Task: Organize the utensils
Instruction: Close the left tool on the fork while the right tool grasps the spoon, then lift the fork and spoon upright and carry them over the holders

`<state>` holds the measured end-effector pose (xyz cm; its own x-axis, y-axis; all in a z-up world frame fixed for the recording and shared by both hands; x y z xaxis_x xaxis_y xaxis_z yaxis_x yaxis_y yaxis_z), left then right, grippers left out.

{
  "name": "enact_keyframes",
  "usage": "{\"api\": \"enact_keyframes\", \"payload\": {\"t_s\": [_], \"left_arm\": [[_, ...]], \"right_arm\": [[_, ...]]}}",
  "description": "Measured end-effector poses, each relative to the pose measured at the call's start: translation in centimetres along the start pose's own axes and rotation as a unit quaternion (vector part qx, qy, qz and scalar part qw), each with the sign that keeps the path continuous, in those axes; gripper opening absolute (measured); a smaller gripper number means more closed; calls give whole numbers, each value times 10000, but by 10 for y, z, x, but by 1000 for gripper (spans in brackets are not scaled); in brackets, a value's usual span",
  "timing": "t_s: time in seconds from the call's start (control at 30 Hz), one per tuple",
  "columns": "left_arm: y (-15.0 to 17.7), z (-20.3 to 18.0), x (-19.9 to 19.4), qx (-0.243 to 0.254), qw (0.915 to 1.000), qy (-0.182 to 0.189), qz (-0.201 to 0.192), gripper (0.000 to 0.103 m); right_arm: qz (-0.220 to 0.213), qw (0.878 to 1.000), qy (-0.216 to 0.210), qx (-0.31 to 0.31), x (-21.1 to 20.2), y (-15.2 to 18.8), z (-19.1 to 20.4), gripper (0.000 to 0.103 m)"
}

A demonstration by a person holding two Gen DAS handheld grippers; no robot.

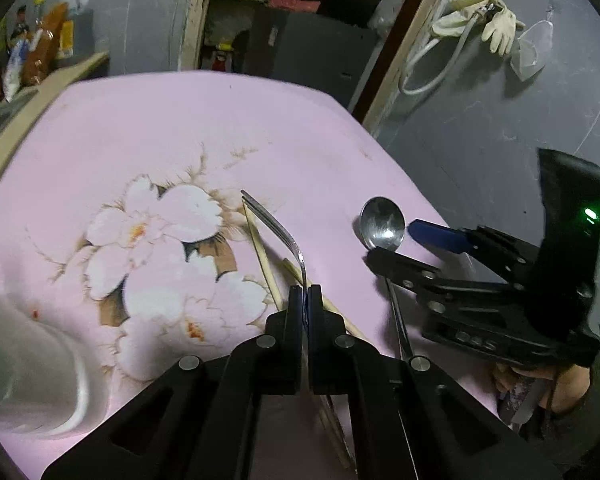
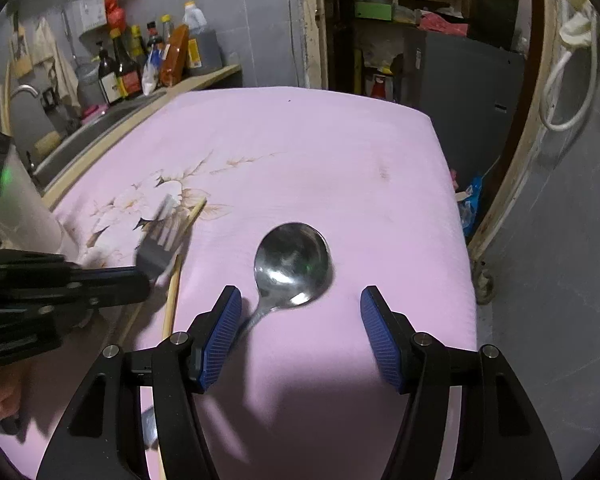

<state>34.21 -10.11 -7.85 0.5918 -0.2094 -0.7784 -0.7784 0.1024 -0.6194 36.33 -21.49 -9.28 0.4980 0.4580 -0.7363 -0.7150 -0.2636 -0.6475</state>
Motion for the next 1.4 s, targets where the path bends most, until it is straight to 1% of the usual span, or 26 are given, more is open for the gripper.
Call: {"api": "enact_keyframes", "payload": {"t_s": [0.13,0.17,0.2,0.27,0.37,0.47,0.53,0.63,0.7,0.73,0.87,1.03,1.13,1.3,1.4], "left_arm": [[1,-3,-12,79,9992,-173,-344,0],[1,-3,-15,86,9989,-195,-417,0],[2,-3,-18,94,9986,-209,-477,0],[0,-7,-20,124,9978,-244,-597,0],[0,-9,-27,138,9969,-240,-734,0],[-1,-7,-36,113,9955,-235,-909,0],[-3,-5,-43,109,9940,-250,-1058,0],[-7,-3,-60,108,9896,-322,-1397,0],[-8,-2,-69,102,9865,-342,-1598,0],[-8,-2,-73,106,9847,-359,-1702,0],[-7,0,-88,125,9772,-454,-2069,0],[-5,5,-97,115,9724,-543,-2266,0],[-4,10,-101,84,9695,-583,-2381,0],[-5,19,-116,41,9628,-633,-2627,0],[-12,27,-130,-46,9578,-621,-2808,0]], "right_arm": [[94,9997,188,-83,12,-8,2,55],[93,9998,195,-55,15,-10,1,51],[99,9998,189,-16,17,-12,0,45],[92,9997,217,19,19,-13,-1,40],[12,9997,243,-36,16,-11,1,39],[-203,9996,195,-87,6,-10,6,39],[-463,9984,237,-224,-6,-10,13,39],[-916,9928,486,-600,-27,-11,27,39],[-1286,9841,758,-959,-42,-10,42,39],[-1379,9811,838,-1064,-46,-9,45,39],[-1924,9576,1364,-1654,-69,-5,67,39],[-2415,9294,1849,-2090,-87,-3,85,39],[-2634,9143,2082,-2266,-95,-4,94,39],[-2913,8986,2259,-2378,-111,-10,103,39],[-3108,8885,2314,-2456,-123,-16,111,39]]}}
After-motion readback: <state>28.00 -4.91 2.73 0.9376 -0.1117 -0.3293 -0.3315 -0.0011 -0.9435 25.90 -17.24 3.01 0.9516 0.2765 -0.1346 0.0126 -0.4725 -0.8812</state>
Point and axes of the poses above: each gripper's, at about its wrist camera, not at the fingertips, and x roughly the way its jaws point, z to its left, y to its underside, the point moved 8 cm from there along x, roughly the way its jaws point, and after that the axes turned 14 degrees about -y, right-handed, at the moved point
